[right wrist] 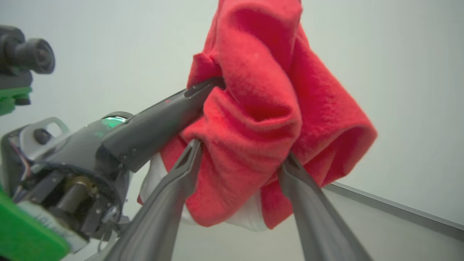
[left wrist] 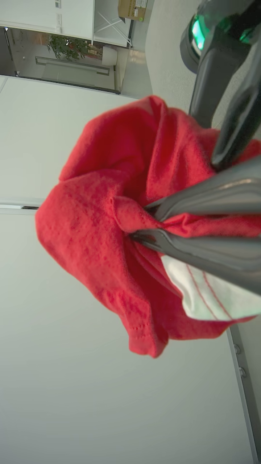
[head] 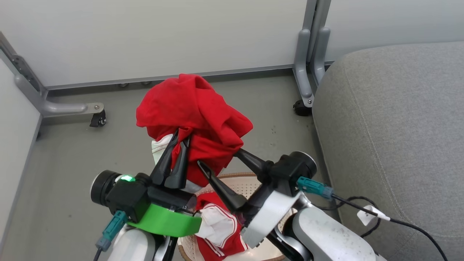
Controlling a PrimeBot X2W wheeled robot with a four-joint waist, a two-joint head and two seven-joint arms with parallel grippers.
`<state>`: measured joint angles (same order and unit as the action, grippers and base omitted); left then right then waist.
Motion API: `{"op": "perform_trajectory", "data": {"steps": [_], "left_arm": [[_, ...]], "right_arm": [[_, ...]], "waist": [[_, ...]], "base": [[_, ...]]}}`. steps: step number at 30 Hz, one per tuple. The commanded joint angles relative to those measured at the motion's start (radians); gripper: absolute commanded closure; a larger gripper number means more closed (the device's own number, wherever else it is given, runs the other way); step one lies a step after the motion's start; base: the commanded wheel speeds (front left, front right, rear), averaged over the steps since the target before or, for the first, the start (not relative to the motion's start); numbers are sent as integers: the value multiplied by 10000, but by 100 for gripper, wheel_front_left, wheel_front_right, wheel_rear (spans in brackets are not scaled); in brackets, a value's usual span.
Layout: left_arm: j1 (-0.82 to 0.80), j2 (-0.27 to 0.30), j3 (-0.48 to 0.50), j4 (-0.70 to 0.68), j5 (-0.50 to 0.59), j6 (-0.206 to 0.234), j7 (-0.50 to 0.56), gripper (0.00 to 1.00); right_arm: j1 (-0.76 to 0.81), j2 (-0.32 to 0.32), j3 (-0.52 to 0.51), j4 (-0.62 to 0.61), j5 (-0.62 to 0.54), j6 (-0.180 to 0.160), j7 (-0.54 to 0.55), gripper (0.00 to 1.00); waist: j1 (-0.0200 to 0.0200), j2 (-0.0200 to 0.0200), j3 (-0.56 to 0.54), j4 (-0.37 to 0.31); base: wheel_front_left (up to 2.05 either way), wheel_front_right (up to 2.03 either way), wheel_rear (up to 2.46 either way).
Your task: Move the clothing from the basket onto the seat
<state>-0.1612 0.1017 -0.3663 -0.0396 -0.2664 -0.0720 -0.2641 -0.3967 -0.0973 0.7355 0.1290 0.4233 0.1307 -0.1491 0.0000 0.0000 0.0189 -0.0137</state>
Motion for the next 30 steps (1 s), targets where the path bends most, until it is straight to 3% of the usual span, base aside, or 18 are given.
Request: {"op": "perform_trajectory", "data": {"steps": [1,4,5,6,7,28,30], "left_arm": [[-214,-41,-28,-25,57,-59,-4,100],[-260,-27,-48,-16,65,-85,-4,100],[-260,-29,-47,-13,66,-89,-4,100],[-252,-37,-46,-10,55,-85,-4,100],[-246,-42,-47,-7,43,-90,-4,100],[-146,13,-46,151,-29,-51,-4,100],[-123,7,-46,172,-59,-4,6,20]], "right_arm": [[-271,59,147,235,69,1,-51,0],[-706,142,404,774,223,1,-203,0],[-812,168,493,931,303,1,-208,27],[-946,198,586,1099,364,1,-246,70],[-1039,214,645,1212,414,1,-288,100],[-1819,316,1165,2449,923,-1,-927,100],[-1858,289,1153,2514,926,-1,-945,100]], "waist": [[0,0,15,30],[0,0,34,59],[0,0,33,63],[0,0,27,71],[0,0,25,76],[0,0,-22,30],[0,0,-12,41]], "base": [[0,0,0],[0,0,0],[0,0,0],[0,0,0],[0,0,0],[0,0,0],[0,0,0]]}}
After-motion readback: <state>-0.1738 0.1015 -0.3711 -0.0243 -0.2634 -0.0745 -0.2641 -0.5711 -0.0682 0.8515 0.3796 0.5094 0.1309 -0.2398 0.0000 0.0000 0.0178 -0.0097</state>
